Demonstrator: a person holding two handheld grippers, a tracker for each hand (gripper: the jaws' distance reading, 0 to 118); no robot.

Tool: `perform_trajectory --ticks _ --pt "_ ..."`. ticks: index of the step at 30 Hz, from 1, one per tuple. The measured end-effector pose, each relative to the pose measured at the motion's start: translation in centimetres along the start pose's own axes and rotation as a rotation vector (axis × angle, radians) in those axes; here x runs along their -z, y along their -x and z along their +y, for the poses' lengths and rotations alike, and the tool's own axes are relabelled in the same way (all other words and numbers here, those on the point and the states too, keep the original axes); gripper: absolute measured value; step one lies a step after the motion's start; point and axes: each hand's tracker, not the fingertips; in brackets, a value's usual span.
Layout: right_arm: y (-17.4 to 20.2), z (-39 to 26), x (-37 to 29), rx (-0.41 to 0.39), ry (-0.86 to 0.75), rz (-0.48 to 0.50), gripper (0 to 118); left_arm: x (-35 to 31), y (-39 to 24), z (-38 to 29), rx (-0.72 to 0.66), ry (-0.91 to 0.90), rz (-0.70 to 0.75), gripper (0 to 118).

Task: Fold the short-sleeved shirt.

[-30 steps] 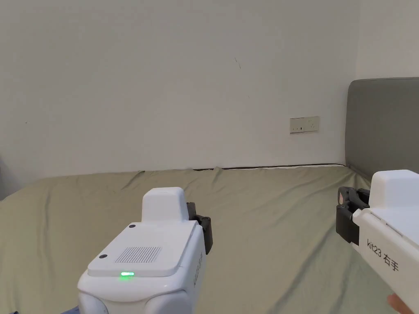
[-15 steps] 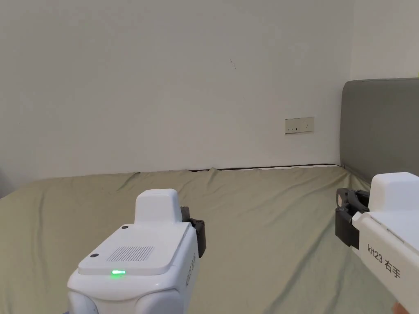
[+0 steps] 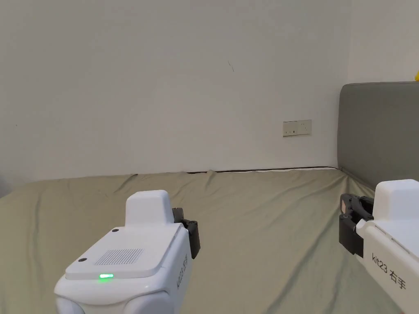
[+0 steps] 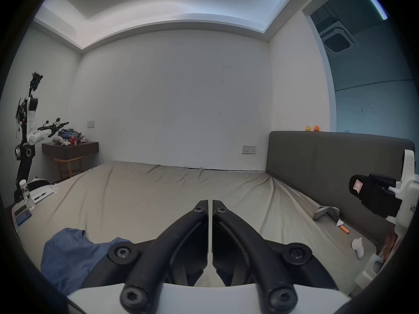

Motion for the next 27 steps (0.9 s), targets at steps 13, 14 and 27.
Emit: perform_trajectory --ticks 13,14,27 --pt "17.1 0.9 2.9 0.001 -0.021 0.423 0 -8.0 12.6 -1.8 -0.026 0.071 0.290 1" --pt "19.2 0.9 2.9 0.001 -0.016 0.479 0 -9.3 14.5 -1.9 -0.048 0.085 0.351 1" --pt "29.6 0.3 5.9 0.037 -0.008 0.706 0 -10.1 25.9 -3.8 -0.166 0.073 0.520 92"
